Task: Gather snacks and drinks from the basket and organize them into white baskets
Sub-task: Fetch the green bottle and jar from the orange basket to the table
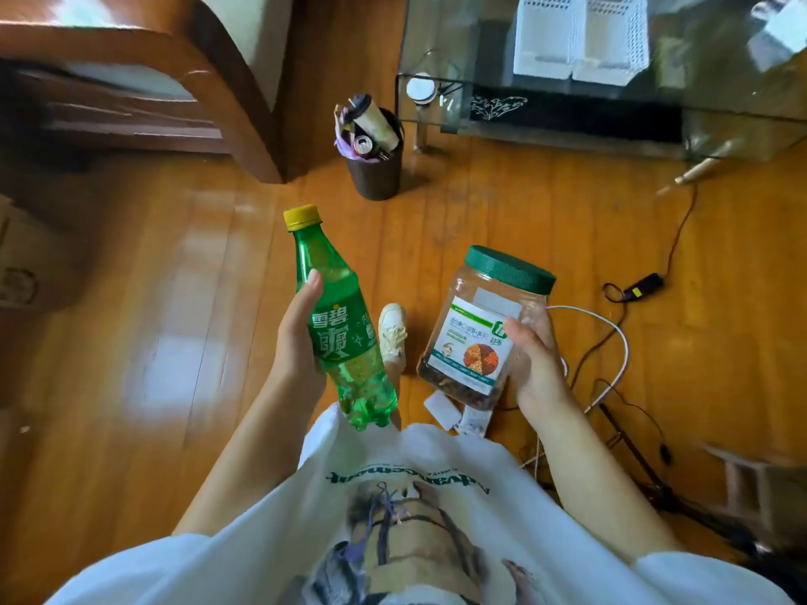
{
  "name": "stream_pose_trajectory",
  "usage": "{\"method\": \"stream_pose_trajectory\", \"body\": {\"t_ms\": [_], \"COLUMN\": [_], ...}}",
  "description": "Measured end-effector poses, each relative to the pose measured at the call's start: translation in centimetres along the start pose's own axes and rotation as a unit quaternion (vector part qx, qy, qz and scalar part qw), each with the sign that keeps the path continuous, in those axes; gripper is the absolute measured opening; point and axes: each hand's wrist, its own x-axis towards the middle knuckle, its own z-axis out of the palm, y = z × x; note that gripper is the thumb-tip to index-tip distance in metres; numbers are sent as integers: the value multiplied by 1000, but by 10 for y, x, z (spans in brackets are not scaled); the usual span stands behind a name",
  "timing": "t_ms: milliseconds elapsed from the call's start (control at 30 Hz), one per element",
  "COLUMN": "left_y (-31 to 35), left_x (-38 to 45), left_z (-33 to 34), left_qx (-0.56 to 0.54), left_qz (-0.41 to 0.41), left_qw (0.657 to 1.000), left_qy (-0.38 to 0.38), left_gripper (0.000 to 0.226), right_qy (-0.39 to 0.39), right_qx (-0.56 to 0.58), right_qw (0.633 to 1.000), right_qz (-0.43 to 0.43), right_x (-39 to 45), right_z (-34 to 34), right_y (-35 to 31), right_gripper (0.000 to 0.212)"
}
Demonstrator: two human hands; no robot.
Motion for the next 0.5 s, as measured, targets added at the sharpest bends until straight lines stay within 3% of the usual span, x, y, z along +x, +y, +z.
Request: {"method": "stream_pose_trajectory", "body": {"t_ms": [200, 500], "left_y": [63, 144], "left_x": [96, 211], "left_z": [53, 112], "left_qx": [17, 52], "left_qz": [-3, 0], "left_qw": [999, 995], "left_qy": [-37, -89], "left_gripper": [29, 29], "right_qy": [38, 92], "right_qx": [-1, 21], "right_qw": [999, 994], "right_qz": [-23, -55], "right_x": [90, 195], "right_z": [20, 37], "right_y": [-56, -121], "right_gripper": [56, 64]}}
